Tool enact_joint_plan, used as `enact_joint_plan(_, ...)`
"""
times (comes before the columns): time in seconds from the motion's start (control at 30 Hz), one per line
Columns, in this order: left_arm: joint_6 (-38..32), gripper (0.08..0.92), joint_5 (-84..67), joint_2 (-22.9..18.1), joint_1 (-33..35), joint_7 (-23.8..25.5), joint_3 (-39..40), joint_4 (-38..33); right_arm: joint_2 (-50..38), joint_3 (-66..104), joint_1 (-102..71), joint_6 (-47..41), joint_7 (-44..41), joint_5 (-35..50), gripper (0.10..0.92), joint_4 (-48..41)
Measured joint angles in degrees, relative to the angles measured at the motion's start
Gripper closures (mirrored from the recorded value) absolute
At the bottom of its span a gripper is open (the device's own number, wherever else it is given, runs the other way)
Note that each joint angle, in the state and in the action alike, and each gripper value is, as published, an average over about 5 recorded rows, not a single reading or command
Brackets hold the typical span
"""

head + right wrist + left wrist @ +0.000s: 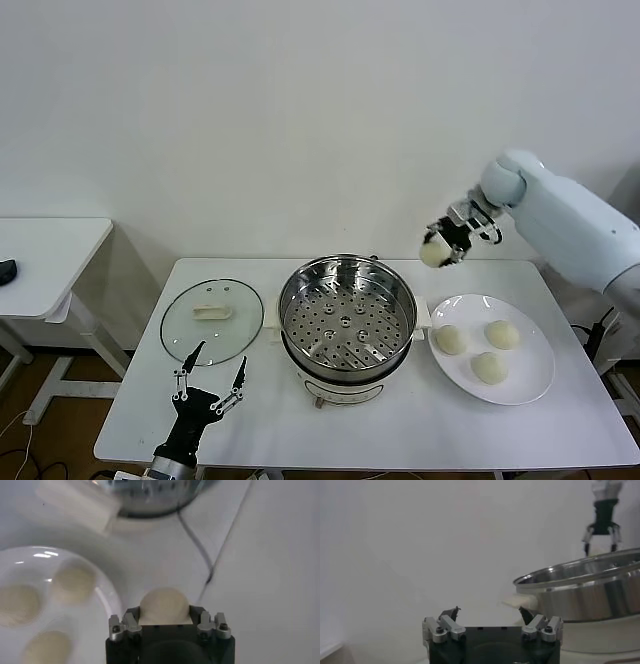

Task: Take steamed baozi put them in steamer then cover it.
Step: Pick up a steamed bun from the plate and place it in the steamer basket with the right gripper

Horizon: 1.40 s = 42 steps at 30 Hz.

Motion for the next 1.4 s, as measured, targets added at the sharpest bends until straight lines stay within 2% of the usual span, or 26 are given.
enact_joint_plan(0.3,0.0,0.177,-0.1,0.0,0.1,-0.1,-0.2,-0.7,3.4,-5.9,4.8,8.4,-0.2,-0.7,0.382,10.6)
enact_joint_plan(0.5,-0.1,0.177,-0.1,-0.1,0.4,-0.2,-0.5,-0.9,6.1,-7.5,4.4,12.1,-0.3,-3.1,0.394,14.1)
enact_joint_plan(1.13,-0.7,0.177,-0.1,0.3,0.6,-0.5,-0.6,-1.1,12.3,-5.9,-3.6,18.9,0.8,-15.0,0.389,12.3)
enact_joint_plan(1.23,-0.7,0.177,-0.1,0.2,0.5,-0.6,-0.5,-1.0,13.3,-5.3,-4.6,19.4,1.2,-16.4,0.361,11.3)
enact_joint_plan(1.4,-0.7,0.177,-0.2,0.3,0.5,-0.6,-0.6,-0.9,13.8,-4.8,-5.1,19.6,1.4,-17.5,0.239,10.8)
